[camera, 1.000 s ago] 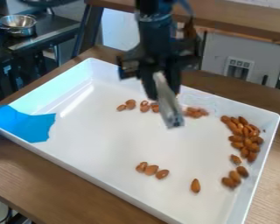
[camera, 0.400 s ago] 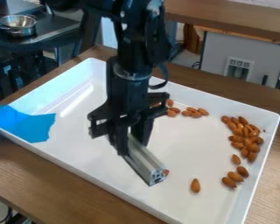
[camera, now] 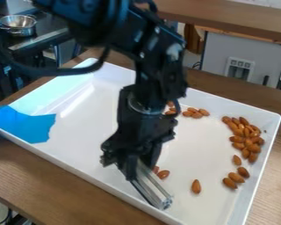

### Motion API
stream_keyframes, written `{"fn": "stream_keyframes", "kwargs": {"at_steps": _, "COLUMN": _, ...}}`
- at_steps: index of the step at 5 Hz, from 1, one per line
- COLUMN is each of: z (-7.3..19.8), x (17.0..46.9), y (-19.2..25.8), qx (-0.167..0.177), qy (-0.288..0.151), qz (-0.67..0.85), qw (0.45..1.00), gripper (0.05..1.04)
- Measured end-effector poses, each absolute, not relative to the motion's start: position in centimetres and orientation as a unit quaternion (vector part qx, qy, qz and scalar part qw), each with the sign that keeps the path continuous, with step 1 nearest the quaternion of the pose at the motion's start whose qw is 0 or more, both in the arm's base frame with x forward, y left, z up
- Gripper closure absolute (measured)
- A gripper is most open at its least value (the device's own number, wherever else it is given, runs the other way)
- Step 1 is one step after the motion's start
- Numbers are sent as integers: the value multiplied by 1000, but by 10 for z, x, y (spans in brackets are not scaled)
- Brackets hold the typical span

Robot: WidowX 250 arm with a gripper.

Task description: Sweep into pile

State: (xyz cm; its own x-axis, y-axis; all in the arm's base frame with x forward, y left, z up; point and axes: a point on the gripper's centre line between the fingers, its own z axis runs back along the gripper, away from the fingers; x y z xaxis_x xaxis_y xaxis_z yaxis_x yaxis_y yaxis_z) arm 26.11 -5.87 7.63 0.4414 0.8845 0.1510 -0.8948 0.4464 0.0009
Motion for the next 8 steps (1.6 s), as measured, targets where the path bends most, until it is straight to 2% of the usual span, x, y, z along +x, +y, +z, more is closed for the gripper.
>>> {"fn": "stream_keyframes", "kwargs": {"at_steps": 1, "z": 62, "x": 270, "y": -64, "qx": 60, "qy": -65, "qz": 535, "qw": 840, "gripper": 718}}
{"fn": "stream_keyframes", "kwargs": {"at_steps": 3, "z": 60, "x": 298, "y": -75, "qx": 64, "qy": -78, "qz": 549, "qw": 830, "gripper": 718}}
{"fn": "stream_keyframes", "kwargs": {"at_steps": 5, "z": 65, "x": 346, "y": -103, "qx": 46, "qy": -58, "qz": 584, "qw": 809, "gripper": 718}}
{"fn": "stream_keyframes", "kwargs": {"at_steps": 8, "z": 71, "x": 418, "y": -103, "qx": 42, "qy": -85, "qz": 617, "qw": 781, "gripper": 718}}
